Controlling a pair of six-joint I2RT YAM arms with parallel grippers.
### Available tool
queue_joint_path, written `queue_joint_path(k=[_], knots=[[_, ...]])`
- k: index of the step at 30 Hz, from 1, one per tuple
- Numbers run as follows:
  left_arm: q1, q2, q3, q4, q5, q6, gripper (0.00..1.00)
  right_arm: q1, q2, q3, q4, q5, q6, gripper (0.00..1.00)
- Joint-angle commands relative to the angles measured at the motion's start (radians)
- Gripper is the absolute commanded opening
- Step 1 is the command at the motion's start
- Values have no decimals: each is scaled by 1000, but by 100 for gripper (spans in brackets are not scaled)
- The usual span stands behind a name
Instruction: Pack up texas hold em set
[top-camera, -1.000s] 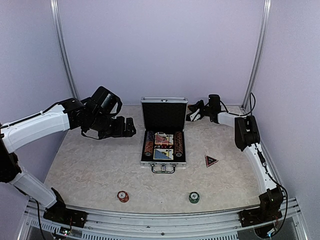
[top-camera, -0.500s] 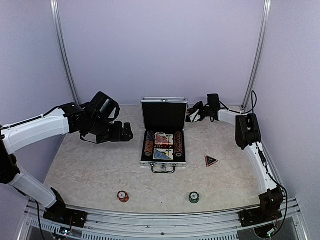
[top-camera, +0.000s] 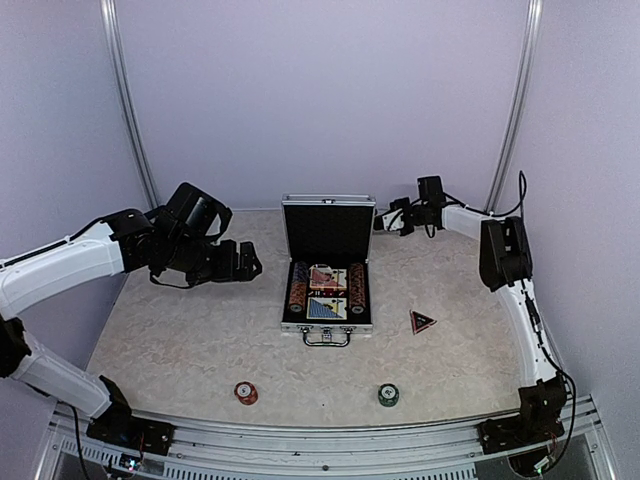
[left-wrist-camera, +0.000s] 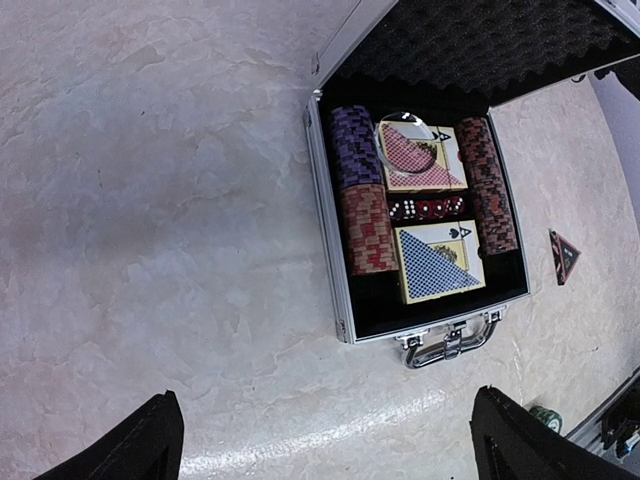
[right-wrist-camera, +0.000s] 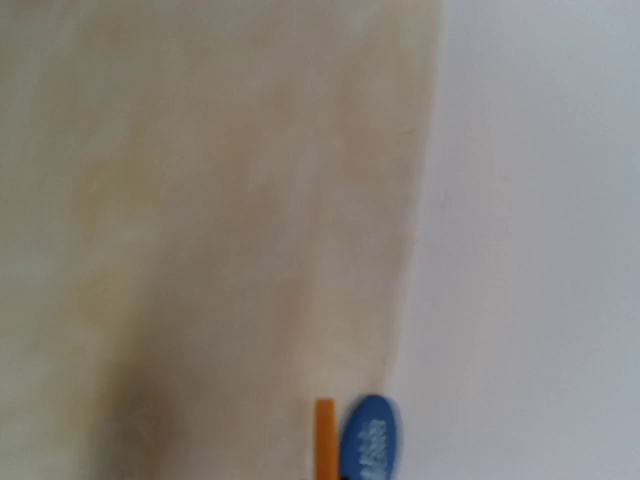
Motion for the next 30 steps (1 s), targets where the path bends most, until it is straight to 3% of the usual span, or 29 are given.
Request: queue_joint_path(k=[1,4,5,6,9,14,16,20,22,25,30], knots=[[7,-29,-2,35,-6,-4,99,-2,-167,-158,240,-49,343,0],[6,-36,-9,47,-6,-7,99,-2,-215,-252,493,56,702,10],[6,-41,-12,50,-6,-9,99,-3,-212,-234,503,78,795,10],[6,-44,-15,56,-3,-10,99,-4,-206,-206,505,107,889,0],[6,-55,-31,80,5,-18,99,-3,-185,-147,539,144,1195,0],[3,-50,-17,129,8,-4,99,-19,-282,-318,637,157,1480,0],[1,-43,6,159,6,26,99,-41,-357,-414,651,118,1590,0],[-1,-42,51,271,24,114,99,-123,-547,-600,634,-101,1866,0],[-3,-39,67,352,51,156,99,-149,-648,-700,616,-202,1938,0],[-8,-21,82,466,149,209,99,-155,-811,-829,470,-262,1915,0],[-41,49,98,594,291,280,99,-153,-1120,-1066,369,-373,1932,0]])
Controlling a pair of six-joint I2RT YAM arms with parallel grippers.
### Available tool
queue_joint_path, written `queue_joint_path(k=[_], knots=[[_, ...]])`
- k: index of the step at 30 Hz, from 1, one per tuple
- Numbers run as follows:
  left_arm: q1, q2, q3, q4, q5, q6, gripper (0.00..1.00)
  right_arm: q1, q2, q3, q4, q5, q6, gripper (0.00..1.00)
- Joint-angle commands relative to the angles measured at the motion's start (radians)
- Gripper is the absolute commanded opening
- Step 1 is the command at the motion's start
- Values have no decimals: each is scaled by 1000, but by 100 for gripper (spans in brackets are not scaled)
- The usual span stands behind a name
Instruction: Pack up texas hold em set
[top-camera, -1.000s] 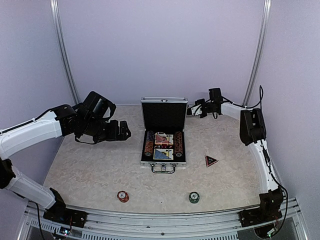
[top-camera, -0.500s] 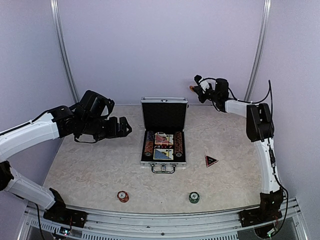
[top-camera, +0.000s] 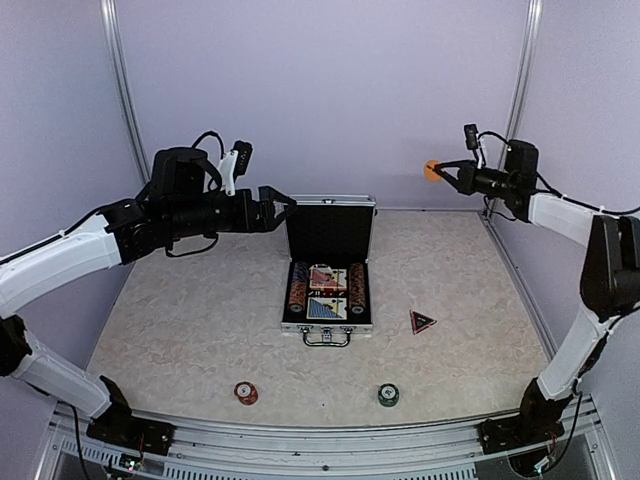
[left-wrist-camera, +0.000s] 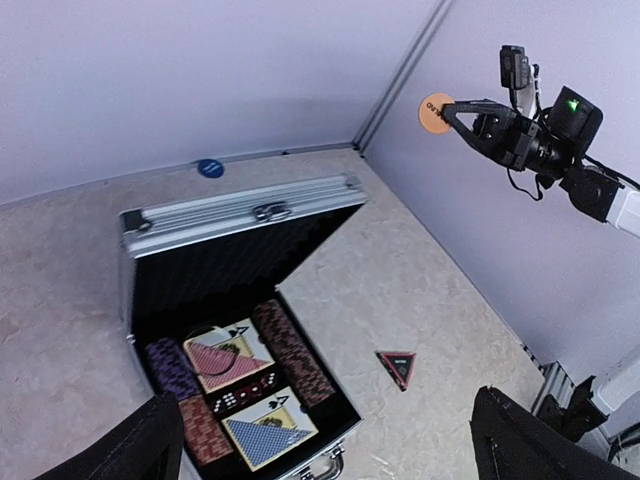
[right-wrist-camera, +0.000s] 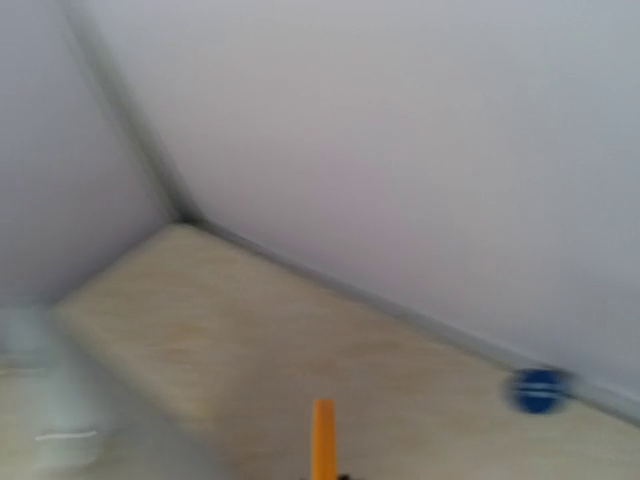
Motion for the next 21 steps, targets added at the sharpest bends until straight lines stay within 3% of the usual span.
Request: queue_joint_path(k=[1,7,11,21], knots=[[-33,70,26,188,180,101,99,29,-269,-209,-90,-196,83,0],[-74,140,46,360,361,110,99,102,-561,-409,49,-347,230,0],[-106,178,84,397,440,115,99,194,-673,-449,20,-359,219,0],[-167,221,94,457,587,96,94,411,-664,-463,20,-313,206,0]])
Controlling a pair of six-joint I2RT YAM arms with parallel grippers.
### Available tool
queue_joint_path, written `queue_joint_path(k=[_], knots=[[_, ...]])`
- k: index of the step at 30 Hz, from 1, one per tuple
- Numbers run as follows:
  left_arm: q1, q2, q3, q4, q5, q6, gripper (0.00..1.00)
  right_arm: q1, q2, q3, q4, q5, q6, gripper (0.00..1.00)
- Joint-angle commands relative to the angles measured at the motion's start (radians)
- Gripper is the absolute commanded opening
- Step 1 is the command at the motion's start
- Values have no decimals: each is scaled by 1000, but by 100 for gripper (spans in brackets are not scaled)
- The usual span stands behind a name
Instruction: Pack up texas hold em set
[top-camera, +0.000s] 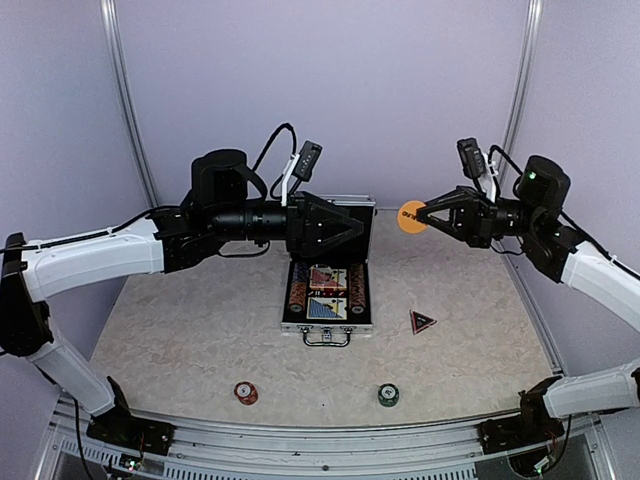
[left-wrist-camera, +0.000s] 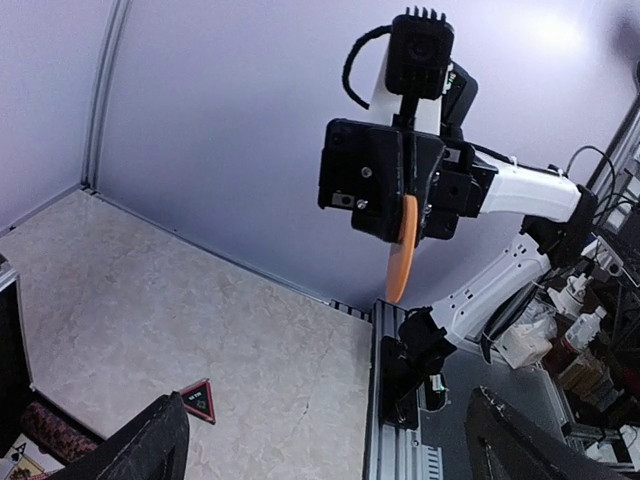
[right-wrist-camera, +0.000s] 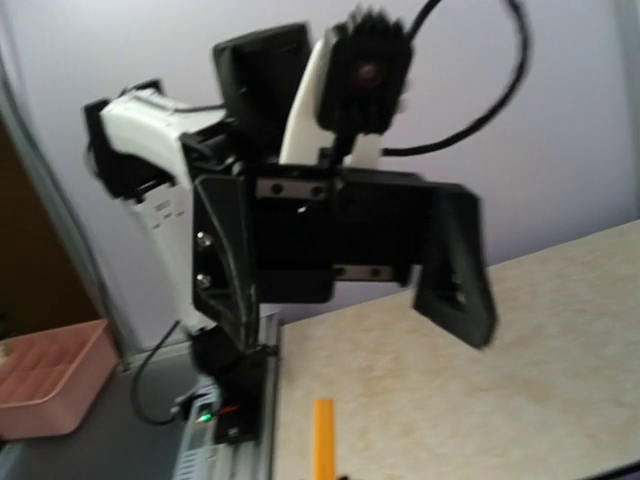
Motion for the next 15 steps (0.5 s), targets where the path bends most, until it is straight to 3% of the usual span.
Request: queue_joint_path(k=[1,8,15], knots=[[-26,21,29,50,82,4,93,72,41,-3,9,16,8,0],[-46,35,37,55,99,0,83,152,78,14,35,48,12,0],[-61,56,54,49,114,2,62,194,117,29,39,79,8,0]])
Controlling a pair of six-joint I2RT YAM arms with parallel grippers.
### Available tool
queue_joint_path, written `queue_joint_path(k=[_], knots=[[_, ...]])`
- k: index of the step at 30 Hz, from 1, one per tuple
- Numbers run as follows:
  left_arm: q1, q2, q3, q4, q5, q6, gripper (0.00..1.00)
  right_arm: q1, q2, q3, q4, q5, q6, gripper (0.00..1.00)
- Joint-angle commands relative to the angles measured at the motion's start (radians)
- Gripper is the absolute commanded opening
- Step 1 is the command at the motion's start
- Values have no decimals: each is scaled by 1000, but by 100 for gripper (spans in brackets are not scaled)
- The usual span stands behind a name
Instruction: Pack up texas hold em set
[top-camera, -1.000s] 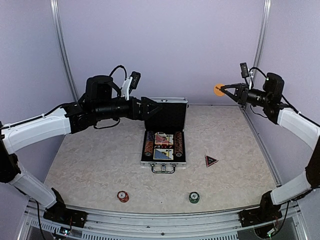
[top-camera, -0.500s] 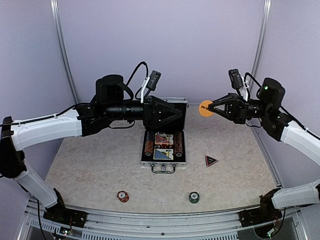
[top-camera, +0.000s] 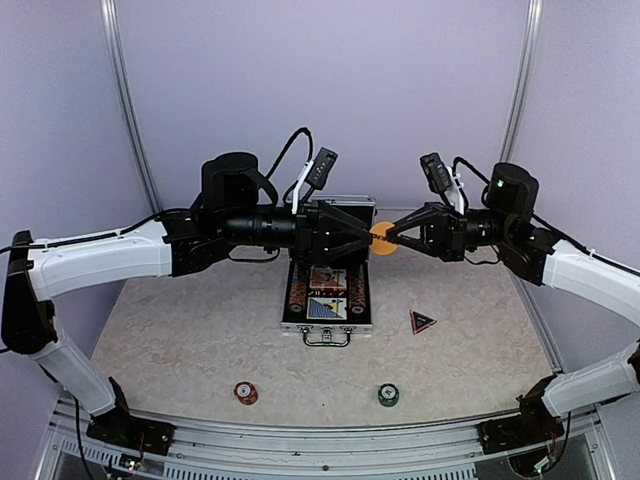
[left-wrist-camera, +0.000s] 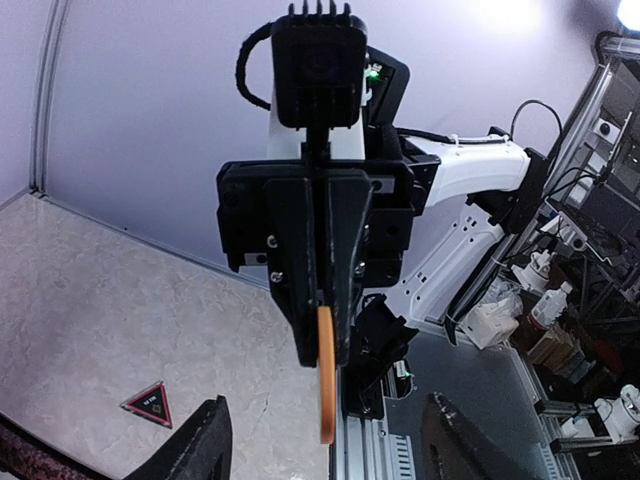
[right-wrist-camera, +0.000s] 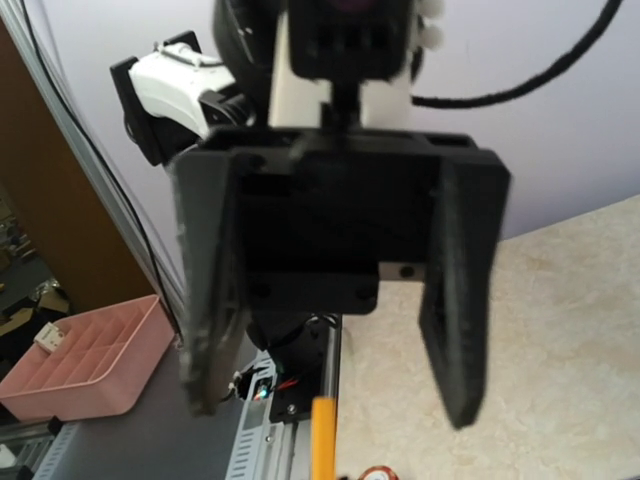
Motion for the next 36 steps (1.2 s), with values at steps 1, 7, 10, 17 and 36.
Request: queue_joint_path(k=[1,7,10,17,36], knots=[[-12,25,37,20,23,7,58,30,24,31,30,35,0,0],[-16,45,42,9,14,12,36,49,44,46,25,44,-5,0],[-19,47,42,1,10,20,19,54,46,49,28,47,-3,0],[-21,34,25,1,-14,25,0,59,45,56,-18,52,-34,26],[-19,-16,-15,-3,-21,33,0,53,1,59,-144,106,-136,37]])
